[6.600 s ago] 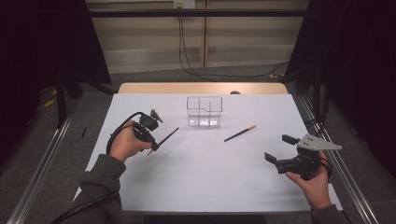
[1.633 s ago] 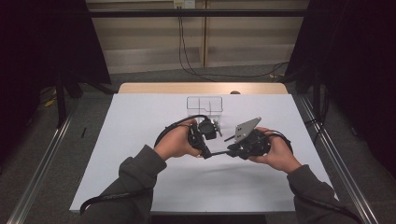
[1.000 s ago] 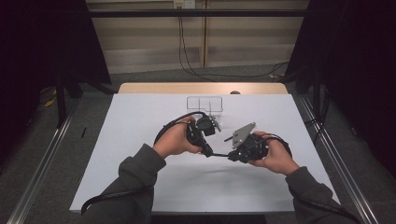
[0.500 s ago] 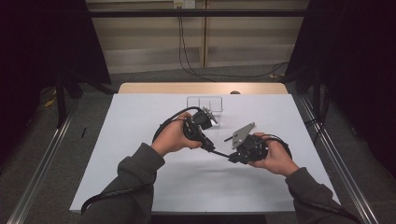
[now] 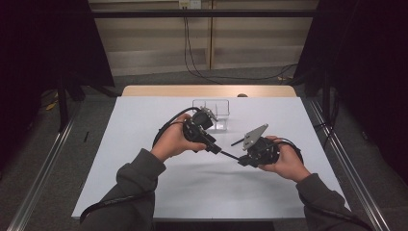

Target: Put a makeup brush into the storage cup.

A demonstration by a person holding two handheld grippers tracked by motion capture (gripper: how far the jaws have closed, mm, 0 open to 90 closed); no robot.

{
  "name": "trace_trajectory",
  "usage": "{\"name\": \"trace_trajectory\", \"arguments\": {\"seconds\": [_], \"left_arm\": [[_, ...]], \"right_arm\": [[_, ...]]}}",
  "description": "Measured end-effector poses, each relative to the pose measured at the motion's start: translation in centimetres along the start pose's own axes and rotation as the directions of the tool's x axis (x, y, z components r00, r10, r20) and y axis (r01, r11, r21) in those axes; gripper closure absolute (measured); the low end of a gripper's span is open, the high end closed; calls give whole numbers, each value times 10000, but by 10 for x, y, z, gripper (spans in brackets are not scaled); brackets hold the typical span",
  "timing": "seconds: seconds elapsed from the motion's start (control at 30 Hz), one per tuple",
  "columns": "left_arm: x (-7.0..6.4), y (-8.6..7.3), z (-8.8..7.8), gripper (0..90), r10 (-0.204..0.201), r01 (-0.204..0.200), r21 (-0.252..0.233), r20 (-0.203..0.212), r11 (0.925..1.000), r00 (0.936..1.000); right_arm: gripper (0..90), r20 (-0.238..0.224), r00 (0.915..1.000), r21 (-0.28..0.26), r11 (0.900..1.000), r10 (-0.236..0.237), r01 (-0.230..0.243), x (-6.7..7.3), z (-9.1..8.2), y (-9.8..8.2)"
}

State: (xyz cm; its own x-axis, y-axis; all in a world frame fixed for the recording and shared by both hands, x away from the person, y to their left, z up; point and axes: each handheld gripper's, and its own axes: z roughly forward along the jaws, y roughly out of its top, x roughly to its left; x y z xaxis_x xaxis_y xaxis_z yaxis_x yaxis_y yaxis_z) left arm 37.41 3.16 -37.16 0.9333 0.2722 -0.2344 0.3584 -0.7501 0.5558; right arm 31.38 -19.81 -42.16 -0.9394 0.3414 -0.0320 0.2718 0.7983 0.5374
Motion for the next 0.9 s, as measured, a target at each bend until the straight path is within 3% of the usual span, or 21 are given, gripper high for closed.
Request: {"name": "trace_trajectory", "arguments": {"seconds": [0.17,0.27,0.3,0.57,0.7,0.73,0.83,0.9], "left_arm": [[1,-4,-1,460,-189,184,-419,-112,9990,9998],[4,-5,-3,421,-5,-5,-334,-279,9994,9996],[4,-6,-3,406,-191,177,-526,-261,9985,9995],[8,-11,-3,300,-70,33,-819,-451,9966,9990],[8,-13,-5,268,-257,211,-871,-517,9960,9983],[8,-14,-4,261,-271,223,-1072,-432,9940,9987],[9,-15,-6,232,-235,175,-971,-613,9951,9978],[11,-16,-4,196,-352,281,-1211,-574,9922,9977]], "right_arm": [[857,42,9994,-101,9993,349,-348,-2,-2,-5],[856,91,9985,-131,9985,535,-533,-4,-3,-7],[857,120,9980,-181,9979,620,-618,-4,-4,-8],[856,36,9968,-517,9955,792,-789,-5,-7,-8],[856,93,9961,-675,9939,880,-872,-5,-8,-8],[856,-26,9951,-721,9925,992,-991,-5,-8,-9],[856,-103,9936,-869,9898,1124,-1129,-5,-8,-9],[856,-116,9931,-1068,9873,1169,-1175,-6,-8,-9]]}}
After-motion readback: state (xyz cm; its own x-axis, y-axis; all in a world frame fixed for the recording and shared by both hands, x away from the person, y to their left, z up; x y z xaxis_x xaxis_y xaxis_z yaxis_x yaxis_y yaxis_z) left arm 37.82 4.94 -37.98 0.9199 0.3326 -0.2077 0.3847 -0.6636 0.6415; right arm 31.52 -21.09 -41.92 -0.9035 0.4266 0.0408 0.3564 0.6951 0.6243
